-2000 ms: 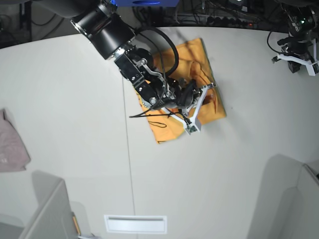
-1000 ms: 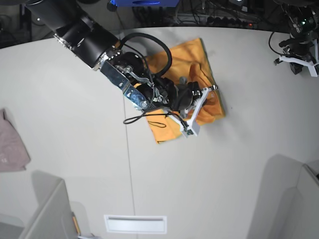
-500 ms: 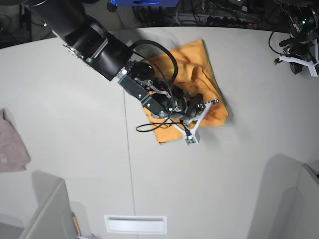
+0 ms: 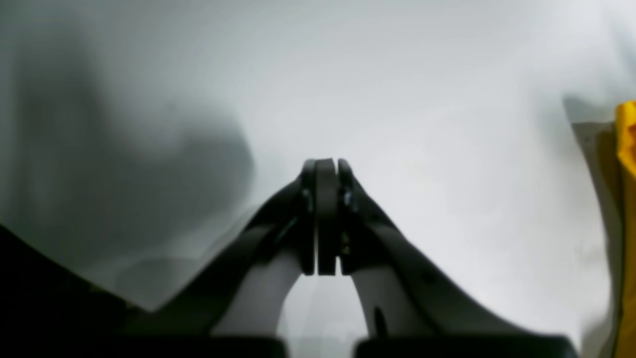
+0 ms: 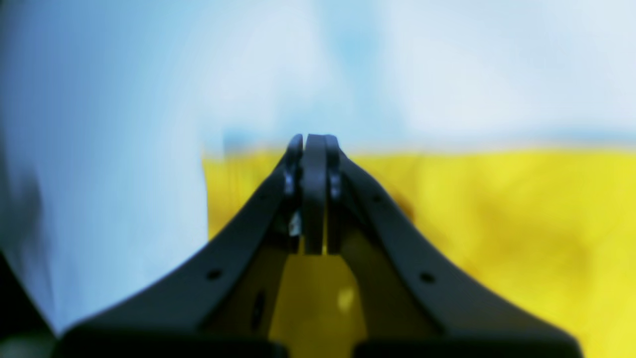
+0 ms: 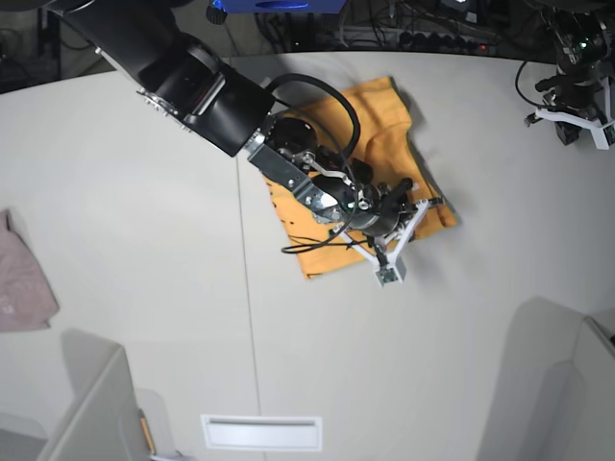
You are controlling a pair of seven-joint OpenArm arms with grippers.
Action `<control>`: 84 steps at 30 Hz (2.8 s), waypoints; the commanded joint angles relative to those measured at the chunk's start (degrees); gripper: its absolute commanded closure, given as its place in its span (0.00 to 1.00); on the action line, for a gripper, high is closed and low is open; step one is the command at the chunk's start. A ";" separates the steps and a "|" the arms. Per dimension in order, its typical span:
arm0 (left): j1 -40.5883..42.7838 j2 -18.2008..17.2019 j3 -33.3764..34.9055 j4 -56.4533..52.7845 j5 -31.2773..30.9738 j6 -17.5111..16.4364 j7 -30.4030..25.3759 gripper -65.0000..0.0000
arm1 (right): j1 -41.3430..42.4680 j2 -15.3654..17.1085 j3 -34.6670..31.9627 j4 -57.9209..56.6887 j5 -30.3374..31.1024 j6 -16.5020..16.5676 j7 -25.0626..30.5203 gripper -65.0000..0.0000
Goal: Fold the T-shirt properly
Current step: 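Press and smooth the folded end flat with the right gripper, then release the shirt and raise the right gripper away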
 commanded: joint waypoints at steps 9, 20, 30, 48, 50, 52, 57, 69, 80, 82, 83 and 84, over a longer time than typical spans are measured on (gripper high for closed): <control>-0.53 -1.17 -0.75 0.78 -0.17 -0.08 -1.19 1.00 | -2.43 12.06 0.54 25.97 -0.20 -5.31 -15.91 1.00; -0.62 -0.73 -0.22 1.04 -0.26 -0.08 -1.19 1.00 | -13.86 15.75 -0.16 29.48 -0.29 -8.30 -18.19 1.00; -0.44 0.32 4.70 1.22 -0.26 -0.08 -1.19 1.00 | -12.27 15.66 -5.26 32.03 -0.29 -8.30 -21.45 1.00; -0.80 0.85 15.25 3.15 -9.57 -0.08 -1.19 1.00 | -16.76 19.97 13.02 40.91 -0.02 -5.57 -26.37 1.00; -0.80 -0.20 15.08 2.45 -17.57 -0.08 0.75 1.00 | -18.60 22.17 17.68 44.87 -0.02 -5.48 -26.37 1.00; -1.41 -2.66 15.25 2.01 -23.38 0.00 4.70 0.99 | -20.10 24.01 20.06 47.24 -0.02 -5.48 -26.37 1.00; -4.05 -3.19 15.69 1.92 -27.86 0.09 10.86 0.20 | -23.70 26.56 21.29 48.39 -0.02 -5.48 -26.37 1.00; -7.57 -1.08 23.25 -6.08 -26.01 0.36 13.49 0.00 | -27.57 27.09 21.29 48.74 -0.02 -5.48 -26.02 1.00; -11.17 2.35 28.26 -7.92 -14.32 0.36 13.84 0.00 | -27.57 26.91 21.38 48.74 -0.02 -5.66 -25.84 1.00; -11.17 2.35 28.26 -7.92 -13.44 0.36 13.84 0.00 | -27.66 26.91 21.38 48.74 -0.02 -5.75 -25.84 1.00; -11.26 2.08 28.26 -7.92 -13.27 0.36 13.84 0.02 | -27.66 27.00 21.46 48.74 -0.02 -5.75 -25.75 1.00; -11.26 1.99 28.26 -7.92 -13.09 0.36 13.84 0.12 | -27.83 27.00 21.46 48.74 -0.11 -5.75 -25.49 1.00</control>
